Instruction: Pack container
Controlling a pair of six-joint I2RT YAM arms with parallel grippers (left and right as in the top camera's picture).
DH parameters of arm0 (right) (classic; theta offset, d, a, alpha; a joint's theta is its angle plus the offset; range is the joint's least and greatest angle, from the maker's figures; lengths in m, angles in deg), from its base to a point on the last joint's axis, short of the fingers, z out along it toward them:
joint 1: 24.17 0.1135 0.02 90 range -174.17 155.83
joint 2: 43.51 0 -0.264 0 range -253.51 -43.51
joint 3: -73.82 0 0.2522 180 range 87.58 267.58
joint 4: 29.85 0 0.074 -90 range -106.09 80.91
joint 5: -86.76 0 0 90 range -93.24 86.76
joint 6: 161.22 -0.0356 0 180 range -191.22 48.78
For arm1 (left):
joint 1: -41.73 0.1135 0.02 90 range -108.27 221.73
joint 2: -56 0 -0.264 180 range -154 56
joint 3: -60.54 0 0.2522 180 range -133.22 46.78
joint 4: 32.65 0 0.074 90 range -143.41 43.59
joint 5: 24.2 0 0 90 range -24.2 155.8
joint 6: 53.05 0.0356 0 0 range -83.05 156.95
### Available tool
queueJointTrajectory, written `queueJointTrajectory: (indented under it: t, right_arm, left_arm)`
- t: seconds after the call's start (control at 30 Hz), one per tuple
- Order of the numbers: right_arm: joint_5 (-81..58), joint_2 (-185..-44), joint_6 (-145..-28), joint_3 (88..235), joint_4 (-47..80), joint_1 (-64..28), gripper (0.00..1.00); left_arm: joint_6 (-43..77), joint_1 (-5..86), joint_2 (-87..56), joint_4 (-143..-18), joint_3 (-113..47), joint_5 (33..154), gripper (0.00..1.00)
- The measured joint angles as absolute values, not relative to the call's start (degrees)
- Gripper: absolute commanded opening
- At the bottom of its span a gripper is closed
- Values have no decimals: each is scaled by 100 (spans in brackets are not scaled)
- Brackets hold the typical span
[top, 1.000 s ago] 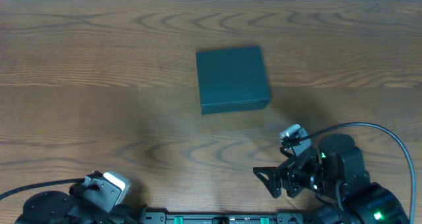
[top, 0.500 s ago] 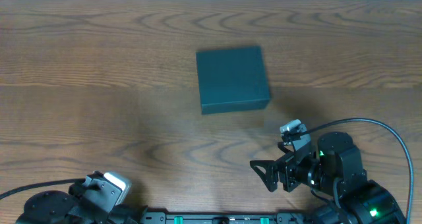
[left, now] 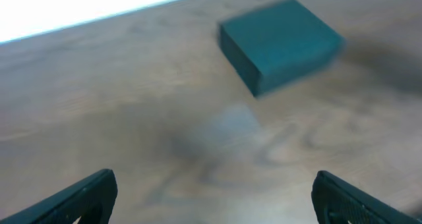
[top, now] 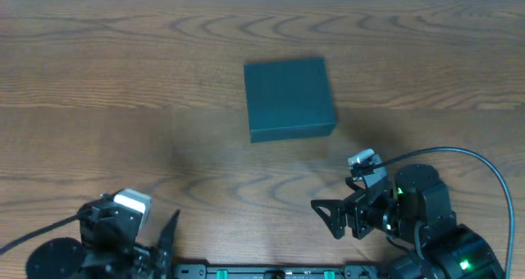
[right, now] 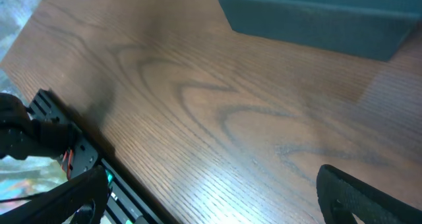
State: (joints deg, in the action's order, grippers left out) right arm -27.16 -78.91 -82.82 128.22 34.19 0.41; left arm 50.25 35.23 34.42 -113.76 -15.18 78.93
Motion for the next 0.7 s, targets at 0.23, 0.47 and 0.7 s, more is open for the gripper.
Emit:
queueJointTrajectory:
  t: [0.23,0.47,0.7]
  right_arm:
    - [-2716,-7891,-8282,12811,3424,45,99]
    - [-2716,-7891,-8282,12805,3422,45,99]
    - [-2716,-7891,-8282,12805,3419,45,99]
  left_arm:
    - [4557,4465,4661,-9743,642,7784,95]
    - [3921,4810,5273,-8489,2154,7642,95]
    - [3528,4813,5472,-7269,3227,7390,95]
